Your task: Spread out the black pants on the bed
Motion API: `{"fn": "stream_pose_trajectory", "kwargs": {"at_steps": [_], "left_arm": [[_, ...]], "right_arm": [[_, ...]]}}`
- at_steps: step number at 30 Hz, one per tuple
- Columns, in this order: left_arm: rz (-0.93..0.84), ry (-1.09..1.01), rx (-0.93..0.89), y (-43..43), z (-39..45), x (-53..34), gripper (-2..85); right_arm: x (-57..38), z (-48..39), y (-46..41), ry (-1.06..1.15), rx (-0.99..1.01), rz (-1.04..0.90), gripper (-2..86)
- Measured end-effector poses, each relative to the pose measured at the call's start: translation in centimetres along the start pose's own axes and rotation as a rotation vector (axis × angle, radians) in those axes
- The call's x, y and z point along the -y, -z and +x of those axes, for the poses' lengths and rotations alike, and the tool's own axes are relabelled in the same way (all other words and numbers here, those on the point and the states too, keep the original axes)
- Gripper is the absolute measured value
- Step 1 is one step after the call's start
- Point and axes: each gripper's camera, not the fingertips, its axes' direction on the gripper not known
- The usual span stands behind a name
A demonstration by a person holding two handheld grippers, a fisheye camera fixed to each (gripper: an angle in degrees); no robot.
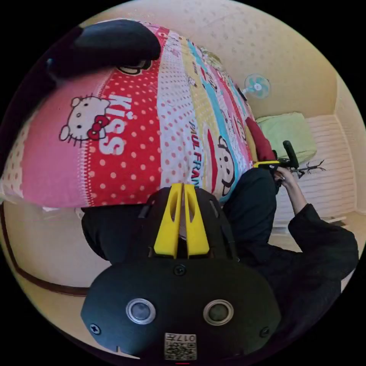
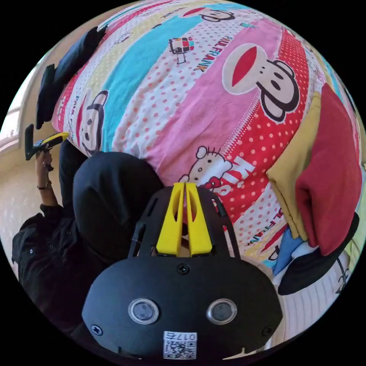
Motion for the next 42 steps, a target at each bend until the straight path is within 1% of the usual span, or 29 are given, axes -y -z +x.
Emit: {"fn": "stream_pose_trajectory", "kwargs": {"at_steps": [1,3,5,6,7,10,12,13,14,15,16,17,18,19,21,23,25,27,29,30,31,32,33,34,35,37,38,40,42], "left_arm": [[0.116,0.068,-0.015,4.4,-2.3,-2.1,-0.2],[0.309,0.188,0.0,11.5,-5.5,-5.4,0.8],[0.607,0.304,0.027,20.8,-8.7,-9.5,7.5],[0.654,0.322,0.036,22.8,-9.3,-10.1,8.9],[0.692,0.341,0.061,26.5,-10.3,-10.1,11.9],[0.722,0.375,0.139,33.0,-12.6,-7.8,13.6],[0.713,0.405,0.109,34.1,-14.7,-5.2,13.7],[0.681,0.426,0.031,33.5,-16.0,-3.1,13.6],[0.664,0.426,-0.072,32.5,-16.6,-1.1,13.5],[0.678,0.443,-0.097,32.1,-16.5,-0.5,13.3],[0.74,0.484,-0.086,32.0,-15.5,-0.1,12.9],[0.801,0.499,-0.031,32.5,-13.6,0.0,9.3],[0.82,0.493,-0.007,32.9,-12.6,0.3,7.5],[0.846,0.445,-0.015,33.6,-10.7,1.2,5.4],[0.861,0.351,-0.108,34.2,-7.8,3.2,4.0],[0.905,0.162,-0.229,34.2,-1.8,6.9,3.8],[0.877,0.041,-0.3,33.0,4.1,10.3,3.8],[0.82,-0.094,-0.349,31.0,11.2,13.4,3.8],[0.744,-0.275,-0.387,26.9,21.0,16.0,3.8],[0.714,-0.318,-0.396,25.5,23.4,16.6,3.8],[0.628,-0.395,-0.424,22.3,27.7,17.7,3.8],[0.51,-0.456,-0.469,18.4,31.6,18.8,3.9],[0.449,-0.482,-0.495,16.2,33.3,19.0,3.9],[0.342,-0.535,-0.542,11.8,36.3,19.0,3.9],[0.244,-0.584,-0.576,7.2,38.7,18.2,3.5],[0.104,-0.578,-0.545,0.2,40.6,16.3,3.6],[0.025,-0.537,-0.468,-4.0,40.7,14.9,4.1],[-0.053,-0.467,-0.416,-9.3,39.0,12.8,4.6],[-0.102,-0.34,-0.461,-12.8,35.5,11.3,4.6]], "right_arm": [[3.0,-1.9,0.7,0.065,0.074,0.069,1.7],[8.8,-5.5,0.1,0.164,0.153,0.071,3.0],[15.3,-10.6,-1.6,0.274,0.206,0.048,5.6],[19.4,-14.8,-2.6,0.357,0.239,0.051,8.1],[23.2,-19.2,-3.3,0.437,0.275,0.07,9.5],[31.6,-29.5,-4.6,0.532,0.342,0.178,12.7],[35.4,-34.0,-6.1,0.53,0.331,0.267,14.5],[37.4,-36.2,-8.0,0.512,0.321,0.299,15.6],[38.1,-37.0,-9.3,0.496,0.336,0.297,15.5],[39.3,-38.3,-12.5,0.481,0.402,0.241,15.3],[39.7,-39.2,-15.5,0.479,0.465,0.165,11.8],[39.4,-39.2,-16.1,0.454,0.466,0.179,10.1],[38.0,-38.6,-15.6,0.451,0.47,0.278,7.4],[36.9,-37.2,-14.2,0.486,0.549,0.354,5.6],[36.3,-34.4,-11.5,0.527,0.674,0.384,4.3],[35.2,-30.7,-7.6,0.544,0.753,0.466,3.6],[32.5,-23.8,-1.8,0.558,0.901,0.583,3.0],[28.6,-17.8,2.3,0.571,0.926,0.691,2.7],[23.3,-10.5,5.5,0.573,0.928,0.81,2.5],[19.2,-4.9,6.9,0.548,0.934,0.898,2.4],[15.1,1.4,7.6,0.48,0.955,0.979,2.3],[12.9,4.6,7.6,0.43,0.967,1.015,2.3],[8.3,10.7,7.3,0.326,0.959,1.09,2.3],[3.2,16.3,6.4,0.254,0.892,1.155,2.5],[0.8,18.9,5.8,0.226,0.847,1.172,2.5],[-8.0,28.9,2.0,0.025,0.685,1.116,3.2],[-9.8,31.2,0.6,-0.052,0.635,1.066,3.4],[-15.0,38.7,-6.7,-0.42,0.308,0.701,5.3],[-18.6,41.5,-11.1,-0.537,0.151,0.575,7.6]]}}
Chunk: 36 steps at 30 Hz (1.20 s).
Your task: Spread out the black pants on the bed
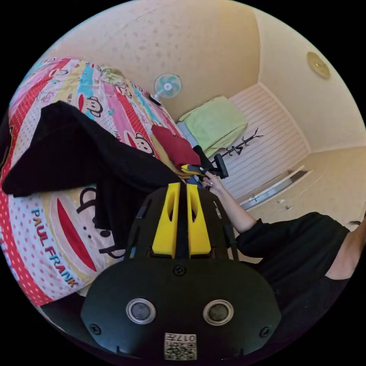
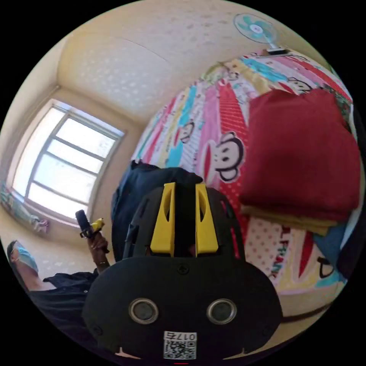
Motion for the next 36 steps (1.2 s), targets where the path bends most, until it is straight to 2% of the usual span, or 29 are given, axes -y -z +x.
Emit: {"fn": "stream_pose_trajectory", "kwargs": {"at_steps": [2,5,8,10,14,16,19,25,28,32,36], "left_arm": [[0.088,0.156,-0.087,0.5,-5.3,-3.2,5.1],[0.206,0.323,-0.099,3.4,-10.4,-4.7,7.4],[0.273,0.354,-0.003,7.1,-12.0,-2.9,12.4],[0.302,0.361,0.034,8.6,-12.4,-1.2,14.1],[0.339,0.365,-0.076,9.5,-14.6,2.7,18.5],[0.319,0.351,-0.084,9.2,-15.1,3.8,18.8],[0.299,0.334,-0.033,8.7,-15.6,3.8,18.6],[0.313,0.4,-0.115,7.3,-19.8,1.4,18.6],[0.353,0.429,-0.078,8.2,-21.7,1.3,18.9],[0.379,0.439,-0.083,9.6,-24.5,2.1,20.3],[0.415,0.477,-0.067,9.8,-26.9,1.5,22.2]], "right_arm": [[-2.2,2.4,-0.5,0.015,0.05,0.031,7.5],[-1.2,1.4,-2.2,0.052,0.1,0.069,8.1],[4.3,-5.6,-5.3,0.213,0.144,0.077,9.7],[10.1,-13.8,-9.2,0.379,0.139,0.038,10.8],[18.8,-27.4,-17.3,0.591,0.102,-0.042,13.1],[24.2,-35.5,-23.5,0.698,-0.017,-0.052,13.9],[31.1,-42.5,-31.8,0.766,-0.154,-0.087,15.3],[42.3,-46.9,-47.3,0.763,-0.267,-0.258,15.7],[44.8,-47.0,-52.2,0.789,-0.285,-0.392,9.5],[45.3,-48.6,-48.1,0.885,-0.262,-0.26,5.1],[43.2,-50.5,-37.9,0.993,-0.186,-0.08,3.7]]}}
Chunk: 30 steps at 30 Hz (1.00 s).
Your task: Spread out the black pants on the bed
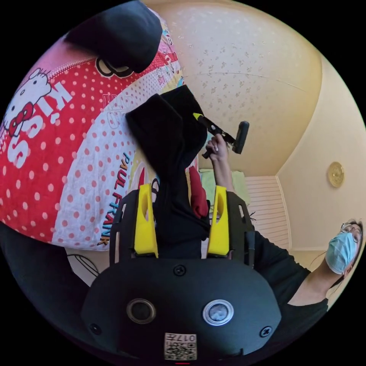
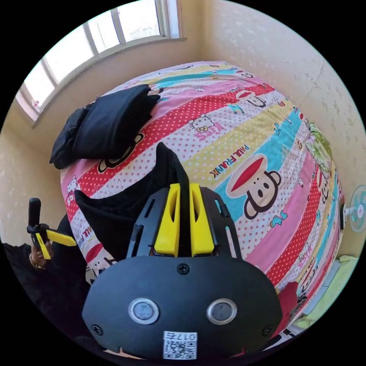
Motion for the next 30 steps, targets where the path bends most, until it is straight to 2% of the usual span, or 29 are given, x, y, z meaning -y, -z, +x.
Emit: {"fn": "stream_pose_trajectory", "kwargs": {"at_steps": [5,10,12,13,14,16,19,21,22,25,30], "left_arm": [[0.133,0.049,-0.191,-2.0,-1.9,0.3,26.5],[0.226,0.127,-0.183,-4.0,-2.3,0.1,26.0],[0.223,0.099,-0.176,-4.7,-1.5,0.0,22.7],[0.255,-0.02,-0.227,-4.7,0.1,-0.3,7.3],[0.306,-0.111,-0.272,-4.2,2.0,-0.8,-0.4],[0.34,-0.193,-0.213,-3.5,5.5,-1.1,-0.5],[0.272,-0.383,-0.145,-4.2,11.8,-0.4,0.4],[0.198,-0.517,-0.154,-5.7,15.4,-1.1,3.5],[0.167,-0.57,-0.114,-6.8,17.4,-2.4,8.5],[0.214,-0.699,-0.016,-8.2,21.9,-7.3,15.8],[0.295,-0.952,0.009,-8.8,29.9,-14.2,18.1]], "right_arm": [[-3.0,-1.5,11.0,0.059,0.028,0.155,3.5],[-7.6,-0.5,23.2,0.029,0.067,0.343,3.5],[-9.6,0.7,27.8,0.016,0.101,0.428,3.5],[-11.1,1.5,31.0,0.007,0.101,0.491,3.5],[-11.9,2.0,32.9,0.0,0.094,0.523,3.5],[-15.1,3.8,40.0,-0.035,0.058,0.652,3.4],[-19.3,5.8,48.7,-0.028,0.031,0.84,3.3],[-20.7,6.7,53.3,-0.017,0.005,0.91,3.1],[-21.1,6.9,56.0,0.008,-0.023,0.948,3.1],[-21.0,7.5,61.9,0.055,-0.054,1.018,2.8],[-19.4,9.8,68.6,0.047,0.0,1.116,2.4]]}}
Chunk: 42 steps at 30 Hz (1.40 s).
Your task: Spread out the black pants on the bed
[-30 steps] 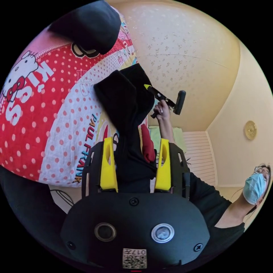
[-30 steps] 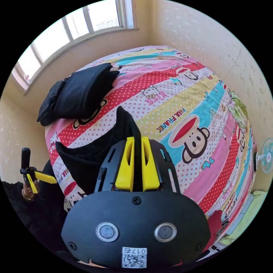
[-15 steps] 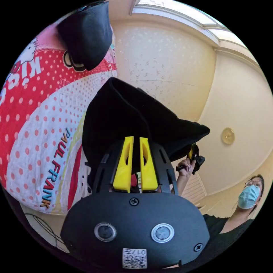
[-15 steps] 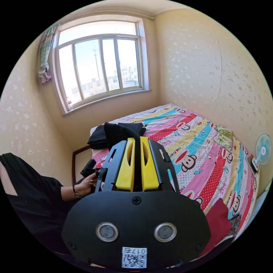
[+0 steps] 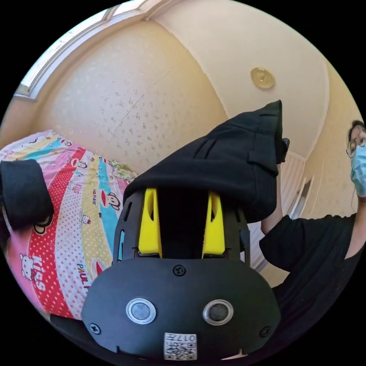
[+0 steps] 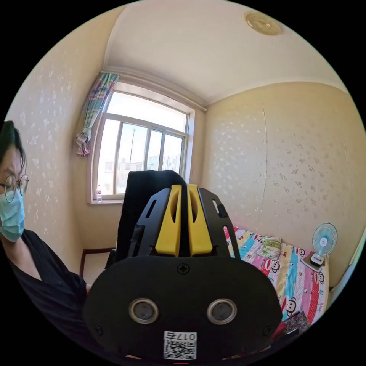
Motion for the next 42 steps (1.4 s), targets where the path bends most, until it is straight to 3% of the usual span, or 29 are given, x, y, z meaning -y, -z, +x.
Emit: {"fn": "stream_pose_trajectory", "kwargs": {"at_steps": [5,10,13,20,26,30,36,40,42], "left_arm": [[0.067,-0.265,0.218,1.8,10.0,3.4,18.1],[0.107,-0.315,0.371,5.2,13.9,3.4,11.0],[0.023,-0.226,0.54,6.2,14.2,2.1,8.8],[-0.019,-0.183,0.788,6.2,15.1,-3.2,16.2],[-0.186,-0.357,0.584,1.0,15.9,-4.2,15.0],[-0.167,-0.432,0.623,-0.2,17.3,-4.7,12.7],[0.113,-0.476,0.534,5.0,20.5,-0.5,2.6],[0.329,-0.254,0.138,11.7,17.8,7.5,1.1],[0.42,-0.194,0.043,14.0,17.5,10.8,0.9]], "right_arm": [[5.1,2.5,0.9,-0.011,0.044,0.067,2.1],[8.9,3.8,1.4,0.01,-0.047,0.073,1.5],[9.5,5.8,-0.4,-0.061,-0.02,0.066,1.3],[9.2,7.7,-8.4,-0.131,0.108,0.022,1.3],[10.5,7.3,-12.8,-0.148,0.109,-0.001,1.3],[12.0,6.5,-12.5,-0.138,0.119,-0.011,1.4],[13.8,4.4,-7.9,-0.053,0.007,0.003,1.4],[14.6,5.2,-1.8,-0.092,-0.043,0.075,1.4],[15.0,5.3,1.2,-0.089,-0.034,0.109,1.4]]}}
